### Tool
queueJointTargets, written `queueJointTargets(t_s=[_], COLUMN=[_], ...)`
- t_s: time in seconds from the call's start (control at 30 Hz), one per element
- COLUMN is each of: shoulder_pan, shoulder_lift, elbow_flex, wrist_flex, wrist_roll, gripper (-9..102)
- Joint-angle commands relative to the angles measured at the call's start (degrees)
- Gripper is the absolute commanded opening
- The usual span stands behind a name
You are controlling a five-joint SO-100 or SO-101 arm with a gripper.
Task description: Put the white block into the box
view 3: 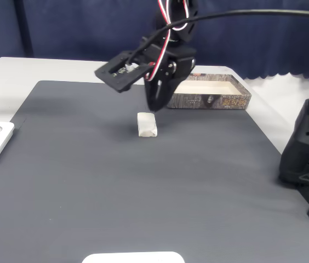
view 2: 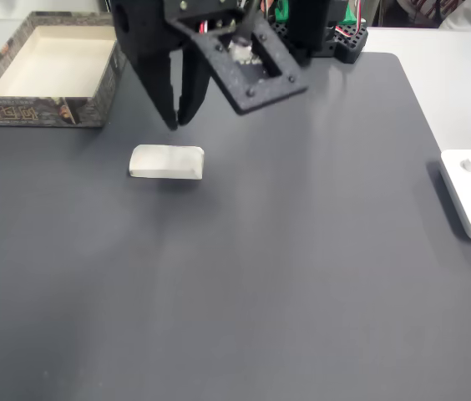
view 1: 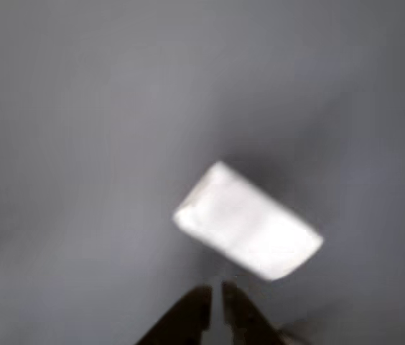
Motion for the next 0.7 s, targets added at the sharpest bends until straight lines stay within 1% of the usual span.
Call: queueJointTargets(t_s=[0.0, 0.1, 0.27, 0.57, 0.67], shoulder_pan=[1.1, 1.1, 0.6, 0.8, 1.1], shoulder_lift=[2.1, 1.9, 1.0, -0.7, -1.4], elbow_flex=[-3.7, -4.9, -5.8, -7.5, -8.0], wrist_flex=[1.9, 0.4, -3.3, -4.1, -4.1], wrist_roll=[1.0, 4.7, 19.4, 44.1, 48.3], gripper=[-2, -2, -2, -2, -1])
